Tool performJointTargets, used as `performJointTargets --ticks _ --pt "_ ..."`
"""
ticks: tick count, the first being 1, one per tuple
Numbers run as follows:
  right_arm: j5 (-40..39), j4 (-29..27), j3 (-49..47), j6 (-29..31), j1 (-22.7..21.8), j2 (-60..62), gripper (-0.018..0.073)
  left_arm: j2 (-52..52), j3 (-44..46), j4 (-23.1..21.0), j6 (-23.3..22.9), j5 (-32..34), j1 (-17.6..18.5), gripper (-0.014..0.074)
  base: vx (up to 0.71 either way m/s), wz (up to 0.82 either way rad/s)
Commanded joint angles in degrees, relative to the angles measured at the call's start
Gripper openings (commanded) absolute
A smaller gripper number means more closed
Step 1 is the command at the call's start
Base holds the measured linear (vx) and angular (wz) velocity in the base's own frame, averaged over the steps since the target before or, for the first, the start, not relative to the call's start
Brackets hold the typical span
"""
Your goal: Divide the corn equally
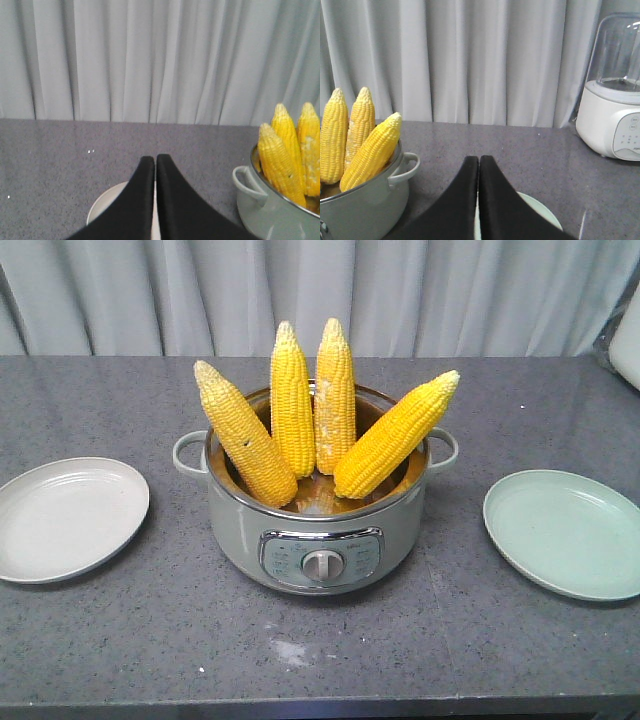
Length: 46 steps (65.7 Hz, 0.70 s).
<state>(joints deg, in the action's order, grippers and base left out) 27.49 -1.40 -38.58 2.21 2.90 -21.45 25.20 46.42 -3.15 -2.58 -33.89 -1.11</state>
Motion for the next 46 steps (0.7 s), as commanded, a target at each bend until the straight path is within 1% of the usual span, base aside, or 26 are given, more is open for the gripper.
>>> performJointTargets --ticks 1,6,15,20,29,39,46 --pt "-1.2 0.4 -4.0 0.6 0.0 -5.3 -0.0006 5.4 3.1 -0.2 0.0 1.2 0.4 -0.0006 0.00 0.00" --pt "-0.5 0.4 -4.2 0.6 0.0 -8.5 -0.0006 8.3 3.1 -0.2 0.1 0.4 0.4 -0.0006 0.00 0.00" --pt "2.0 0.4 -4.1 0.6 0.0 -13.2 -0.0006 12.5 3.1 -0.2 0.1 -4.6 0.4 -0.0006 0.00 0.00" --pt "2.8 0.4 -4.1 0.6 0.0 -15.1 -0.0006 14.1 3.1 -0.2 0.1 -6.3 0.4 -0.0006 0.00 0.00" --pt "3.1 0.4 -4.1 0.6 0.0 -18.1 -0.0006 16.1 3.1 -0.2 0.0 -6.2 0.4 -0.0006 0.00 0.00" --pt "5.9 0.4 -4.1 0.6 0.0 -20.2 -0.0006 17.3 3.1 -0.2 0.0 -5.2 0.4 -0.0006 0.00 0.00" --pt "5.9 0.4 -4.1 0.5 0.0 -21.6 0.0008 18.5 3.1 -0.1 0.0 -4.5 0.4 0.0022 0.00 0.00"
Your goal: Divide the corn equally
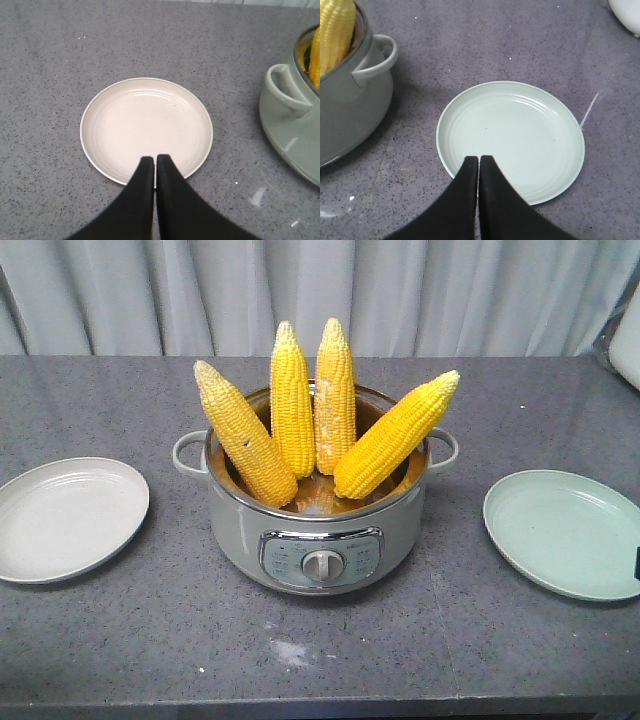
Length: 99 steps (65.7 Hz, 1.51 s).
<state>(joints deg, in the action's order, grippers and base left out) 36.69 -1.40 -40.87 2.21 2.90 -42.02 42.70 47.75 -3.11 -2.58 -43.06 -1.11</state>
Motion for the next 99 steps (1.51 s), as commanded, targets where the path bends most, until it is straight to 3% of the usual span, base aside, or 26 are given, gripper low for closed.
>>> performJointTargets --ticks 1,12,26,34,40,46,61,71,78,88,99 --pt "-3.3 0.4 -1.8 0.5 0.0 -1.2 0.0013 1.0 1.8 -0.1 0.0 4.8 0.4 0.0029 0.00 0.00" --pt "-2.3 0.4 -1.8 0.6 0.0 -3.9 0.0145 3.2 1.8 1.4 0.1 6.4 0.4 0.0219 0.00 0.00" --pt "-2.6 -0.3 -1.8 0.6 0.0 -6.6 0.0507 4.5 1.8 3.1 2.6 7.5 0.5 0.0554 0.00 0.00" --pt "-3.8 -2.8 -1.8 0.9 0.0 -7.4 0.0670 4.9 1.8 1.8 4.2 8.1 0.6 0.0658 0.00 0.00" --pt "-4.8 -5.6 -1.9 3.7 0.0 -7.4 0.0728 4.9 1.8 -0.8 6.6 9.1 2.7 0.0666 0.00 0.00" --pt "-6.0 -9.7 -2.5 7.6 0.0 -7.5 0.0723 4.9 1.8 -3.6 11.4 10.1 6.6 0.0656 0.00 0.00" --pt "-6.2 -25.6 -7.6 24.3 0.0 -11.5 0.0704 5.8 1.8 -13.4 21.9 10.2 15.4 0.0599 0.00 0.00" --pt "-6.9 -38.8 -10.1 39.1 0.3 -16.4 0.0698 5.9 1.8 -14.6 24.2 9.7 16.4 0.0580 0.00 0.00" --pt "-10.0 -46.1 -10.7 46.8 3.2 -20.1 0.0697 5.9 1.8 -14.6 24.2 9.5 16.4 0.0580 0.00 0.00" --pt "-19.8 -49.1 -10.9 48.8 8.2 -25.5 0.0694 5.9 1.8 -14.6 24.2 9.5 16.4 0.0580 0.00 0.00" --pt "-20.7 -49.1 -15.9 49.3 11.8 -32.9 0.0688 6.0 1.8 -14.5 24.9 9.6 16.4 0.0580 0.00 0.00"
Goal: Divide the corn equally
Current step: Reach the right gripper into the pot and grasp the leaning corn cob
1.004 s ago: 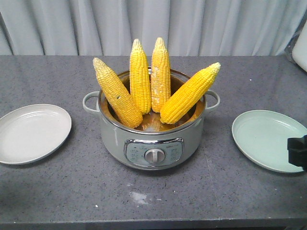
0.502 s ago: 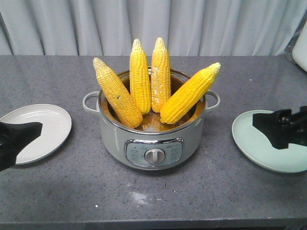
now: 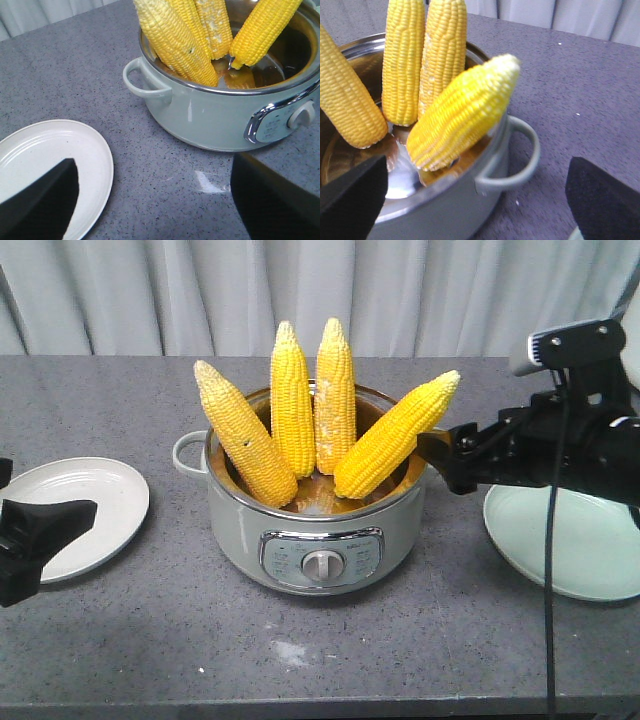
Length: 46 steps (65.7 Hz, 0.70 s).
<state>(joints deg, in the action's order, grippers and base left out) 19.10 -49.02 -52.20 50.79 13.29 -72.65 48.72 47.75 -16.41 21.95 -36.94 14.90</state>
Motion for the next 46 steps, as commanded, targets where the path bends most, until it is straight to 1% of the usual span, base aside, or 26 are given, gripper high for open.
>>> performJointTargets --ticks 1,8,21,32,38,46 --pt "-3.1 -1.6 -5.0 0.6 1.6 -2.8 0.0688 0.0 1.8 -1.2 0.6 3.4 0.4 0.0580 0.00 0.00" --pt "-3.3 -3.2 -8.3 0.3 1.8 -7.2 0.0684 0.0 1.8 -0.8 0.6 3.2 0.4 0.0580 0.00 0.00" --pt "-2.8 -3.3 -13.7 0.3 1.9 -13.6 0.0668 0.0 1.8 -0.8 0.6 2.7 0.4 0.0580 0.00 0.00" --pt "0.8 -3.6 -18.8 1.6 1.9 -17.4 0.0654 0.0 1.8 -0.8 0.6 2.7 0.4 0.0580 0.00 0.00" --pt "2.7 -3.9 -21.1 3.0 2.9 -18.7 0.0648 0.0 1.8 -0.8 0.6 2.7 0.4 0.0580 0.00 0.00" --pt "2.5 -3.9 -22.4 4.9 5.6 -20.3 0.0643 0.0 1.8 -0.8 0.6 2.7 0.4 0.0580 0.00 0.00"
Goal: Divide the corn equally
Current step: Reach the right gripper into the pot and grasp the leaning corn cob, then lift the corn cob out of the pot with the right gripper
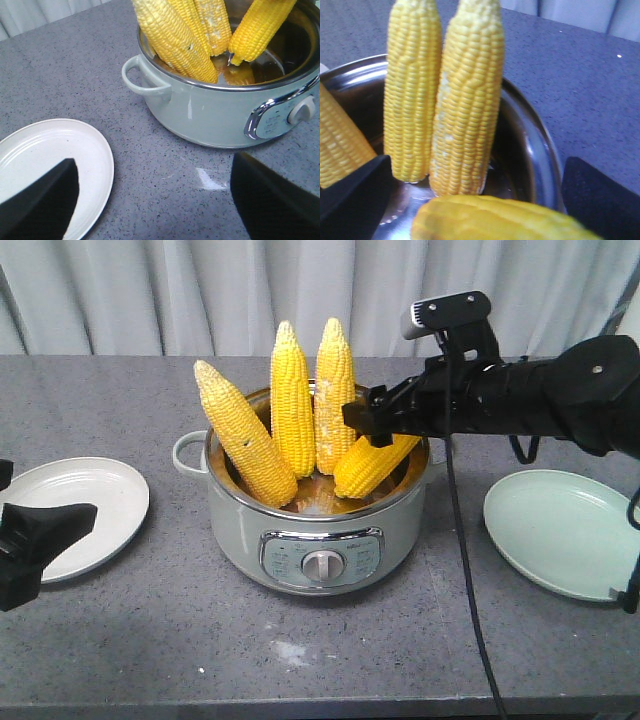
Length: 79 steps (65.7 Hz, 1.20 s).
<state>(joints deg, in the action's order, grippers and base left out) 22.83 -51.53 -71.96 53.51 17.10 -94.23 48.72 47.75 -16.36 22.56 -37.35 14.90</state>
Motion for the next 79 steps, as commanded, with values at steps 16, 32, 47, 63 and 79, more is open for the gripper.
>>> performJointTargets --ticks 16,32,47,63,79 --pt "-1.0 -1.4 -2.9 3.8 3.9 0.0 0.0554 0.0 1.8 -0.9 0.0 3.0 0.4 0.0580 0.00 0.00" --pt "0.0 -1.4 -2.9 3.8 3.9 0.0 0.0344 0.0 1.8 -0.9 0.0 2.9 0.4 0.0580 0.00 0.00" --pt "1.3 -1.4 -2.9 3.8 3.9 0.3 0.0253 0.0 1.8 -0.9 0.0 2.8 0.4 0.0580 0.00 0.00" --pt "2.8 1.2 -4.1 2.4 3.7 4.7 0.0253 0.0 1.8 -0.9 0.0 2.8 0.4 0.0580 0.00 0.00" --pt "8.5 14.9 -10.1 -10.0 3.7 9.9 0.0255 0.0 1.8 -0.9 0.0 2.8 0.4 0.0580 0.00 0.00"
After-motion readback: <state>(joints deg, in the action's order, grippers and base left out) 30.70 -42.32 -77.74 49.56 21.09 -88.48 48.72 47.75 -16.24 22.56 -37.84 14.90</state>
